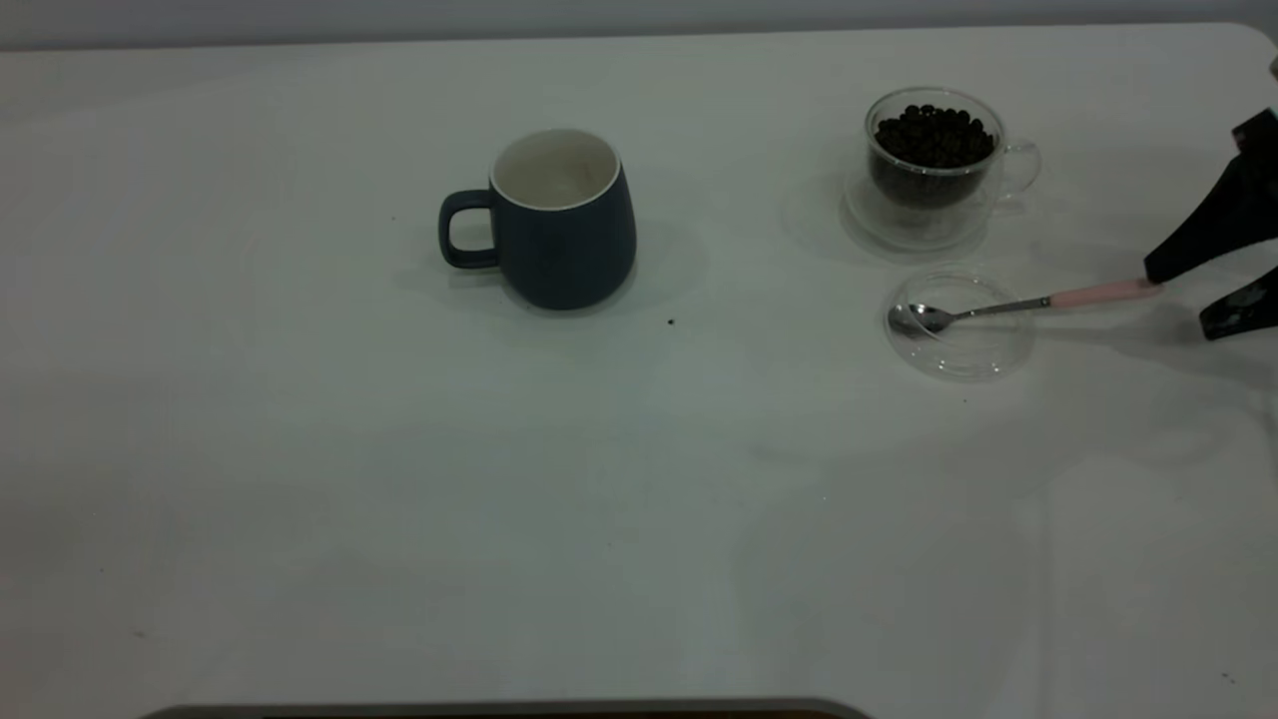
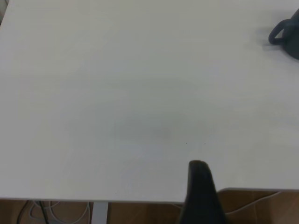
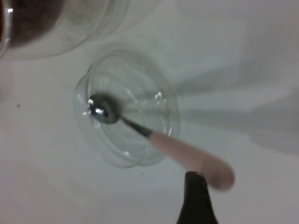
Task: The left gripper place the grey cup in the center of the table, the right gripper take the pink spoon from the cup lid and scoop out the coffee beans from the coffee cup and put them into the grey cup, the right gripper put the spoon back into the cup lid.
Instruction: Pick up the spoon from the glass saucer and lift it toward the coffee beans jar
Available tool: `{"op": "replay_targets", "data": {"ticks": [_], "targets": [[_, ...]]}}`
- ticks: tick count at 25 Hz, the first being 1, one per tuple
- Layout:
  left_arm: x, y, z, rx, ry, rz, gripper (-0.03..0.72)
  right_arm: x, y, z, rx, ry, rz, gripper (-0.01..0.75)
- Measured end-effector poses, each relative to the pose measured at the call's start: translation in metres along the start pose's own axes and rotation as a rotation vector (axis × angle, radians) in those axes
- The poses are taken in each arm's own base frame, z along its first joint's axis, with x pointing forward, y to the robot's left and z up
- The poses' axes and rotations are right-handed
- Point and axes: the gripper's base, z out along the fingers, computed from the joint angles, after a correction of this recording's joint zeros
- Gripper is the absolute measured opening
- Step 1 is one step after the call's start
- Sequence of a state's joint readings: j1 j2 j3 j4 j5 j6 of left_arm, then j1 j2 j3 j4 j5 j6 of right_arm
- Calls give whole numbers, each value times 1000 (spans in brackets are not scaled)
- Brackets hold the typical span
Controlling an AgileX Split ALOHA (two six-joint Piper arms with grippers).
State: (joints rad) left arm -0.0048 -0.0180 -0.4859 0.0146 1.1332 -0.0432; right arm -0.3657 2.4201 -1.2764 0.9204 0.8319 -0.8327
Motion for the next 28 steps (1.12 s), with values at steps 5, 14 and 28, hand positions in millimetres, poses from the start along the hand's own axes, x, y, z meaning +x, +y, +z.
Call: {"op": "replay_targets", "data": {"ticks": [5, 14, 28], "targets": [[0, 0, 0, 0, 0, -1, 586, -7, -4, 8, -24, -2, -69, 591], [0, 0, 0, 0, 0, -1, 586, -8, 5, 11, -115, -27, -181, 591], [0, 0, 0, 0, 0, -1, 586, -5, 13, 29, -186, -8, -153, 591]]}}
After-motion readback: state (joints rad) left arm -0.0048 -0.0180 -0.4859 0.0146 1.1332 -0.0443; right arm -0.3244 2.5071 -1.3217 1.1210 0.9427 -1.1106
